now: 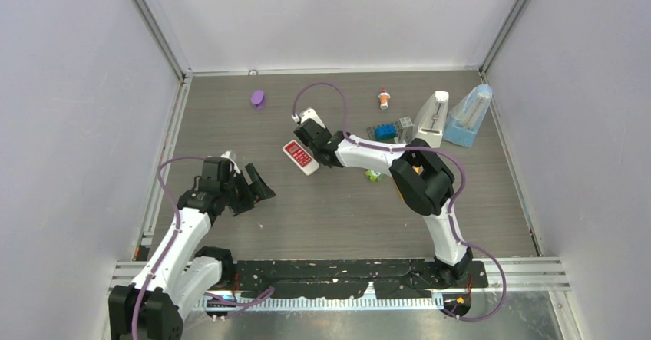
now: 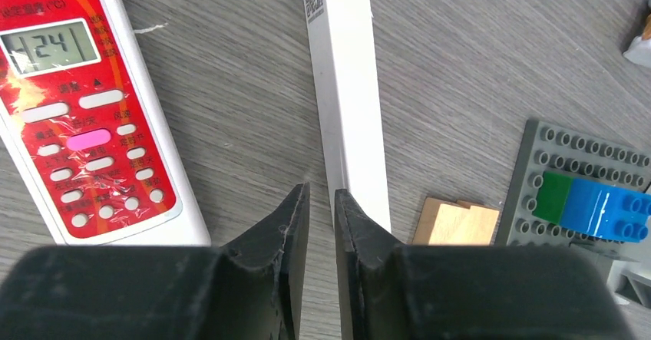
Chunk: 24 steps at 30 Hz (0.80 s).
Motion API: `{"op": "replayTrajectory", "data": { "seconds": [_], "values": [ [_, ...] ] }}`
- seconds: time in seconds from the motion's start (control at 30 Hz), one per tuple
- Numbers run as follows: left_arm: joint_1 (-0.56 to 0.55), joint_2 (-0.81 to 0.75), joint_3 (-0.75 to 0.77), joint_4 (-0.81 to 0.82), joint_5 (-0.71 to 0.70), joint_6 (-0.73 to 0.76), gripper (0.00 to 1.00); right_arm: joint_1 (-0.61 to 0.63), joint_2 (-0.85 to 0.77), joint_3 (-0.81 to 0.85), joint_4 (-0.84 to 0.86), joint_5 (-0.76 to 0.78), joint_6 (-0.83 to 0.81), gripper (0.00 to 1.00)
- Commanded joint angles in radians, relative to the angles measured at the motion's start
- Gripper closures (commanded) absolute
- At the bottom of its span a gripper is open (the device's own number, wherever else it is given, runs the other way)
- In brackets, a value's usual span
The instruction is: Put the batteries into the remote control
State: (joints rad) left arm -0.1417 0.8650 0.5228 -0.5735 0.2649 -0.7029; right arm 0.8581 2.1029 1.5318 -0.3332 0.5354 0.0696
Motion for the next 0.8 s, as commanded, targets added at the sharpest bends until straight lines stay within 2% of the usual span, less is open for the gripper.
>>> {"op": "replayTrajectory", "data": {
  "seconds": [0.0, 0.13, 0.23, 0.37, 0.77],
  "values": [
    [0.005, 0.002, 0.004, 0.023, 0.011, 0.003, 0.23, 0.004, 0.000, 0.006, 0.005, 0.003, 0.029, 0.76],
    [0.005, 0.003, 0.006, 0.024, 0.011, 0.003, 0.23, 0.005, -0.031, -0.006, 0.017, 0.015, 0.018, 0.71],
    [0.004, 0.005, 0.006, 0.024, 0.010, 0.003, 0.23, 0.005, -0.068, -0.029, 0.057, 0.007, 0.010, 0.61],
    [0.005, 0.005, 0.005, 0.024, 0.011, 0.003, 0.23, 0.005, -0.106, -0.044, 0.071, 0.008, 0.011, 0.54],
    [0.005, 0.014, 0.002, 0.030, 0.015, -0.001, 0.23, 0.000, -0.112, -0.065, 0.099, 0.042, 0.006, 0.51]
  ]
}}
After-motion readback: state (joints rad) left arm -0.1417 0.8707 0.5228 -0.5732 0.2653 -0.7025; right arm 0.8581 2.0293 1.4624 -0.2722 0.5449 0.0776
